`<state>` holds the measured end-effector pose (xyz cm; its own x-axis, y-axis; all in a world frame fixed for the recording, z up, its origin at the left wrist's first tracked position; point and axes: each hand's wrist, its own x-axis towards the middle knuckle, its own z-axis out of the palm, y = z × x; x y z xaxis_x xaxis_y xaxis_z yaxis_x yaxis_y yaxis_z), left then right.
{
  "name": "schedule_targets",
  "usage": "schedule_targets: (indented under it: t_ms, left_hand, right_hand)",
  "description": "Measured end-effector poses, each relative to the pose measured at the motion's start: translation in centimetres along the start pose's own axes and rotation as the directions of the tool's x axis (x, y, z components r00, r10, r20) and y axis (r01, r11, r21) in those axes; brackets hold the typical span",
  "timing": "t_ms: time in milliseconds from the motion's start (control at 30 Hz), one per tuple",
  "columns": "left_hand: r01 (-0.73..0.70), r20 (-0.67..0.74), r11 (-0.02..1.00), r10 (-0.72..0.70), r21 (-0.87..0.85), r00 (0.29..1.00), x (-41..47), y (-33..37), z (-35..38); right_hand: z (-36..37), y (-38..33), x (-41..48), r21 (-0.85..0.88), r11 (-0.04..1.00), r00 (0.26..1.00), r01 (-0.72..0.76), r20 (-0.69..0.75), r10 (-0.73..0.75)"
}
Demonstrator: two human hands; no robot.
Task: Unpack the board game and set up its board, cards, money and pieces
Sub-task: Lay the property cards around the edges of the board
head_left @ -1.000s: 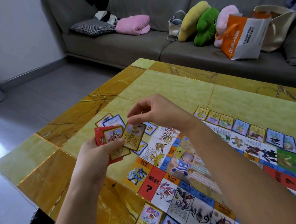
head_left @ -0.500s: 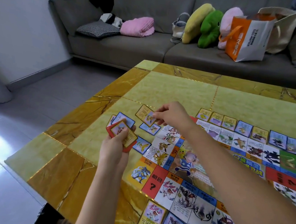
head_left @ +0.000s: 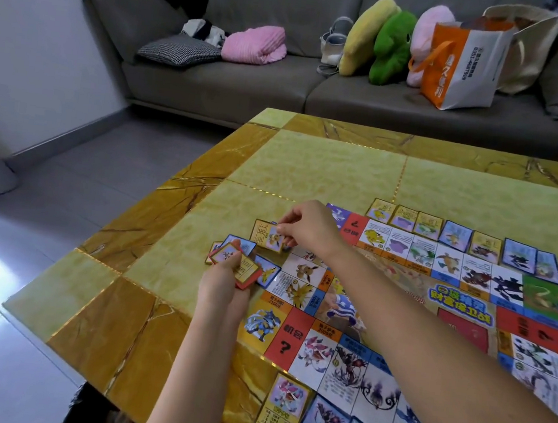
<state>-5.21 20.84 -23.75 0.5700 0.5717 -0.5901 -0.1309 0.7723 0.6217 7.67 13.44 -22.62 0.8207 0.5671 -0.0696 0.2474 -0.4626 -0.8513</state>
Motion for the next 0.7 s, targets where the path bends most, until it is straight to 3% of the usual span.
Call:
schedule_targets:
  t_ms: [133,433,700]
  left_hand:
    - [0.023,-0.064,0.999,-0.022,0.025,0.998,0.4,0.1,-0.2]
    - [0.024,-0.081,0.999,-0.022,0.022,0.996,0.9,-0.2,-0.1]
    - [0.014,-0.072,1.000,-0.013,0.010,0.997,1.1,-0.5,-0.1]
  right_hand:
    - [0.3,0.2,-0.3,-0.041,0.999,1.000,0.015,-0.003,-0.015]
    - [1.0,0.3,-0.4,-0.262,0.965,1.000,0.029,-0.002,-0.031]
    - [1.4,0.5,-0.3,-0.357,0.931,0.997,0.077,0.053,-0.062]
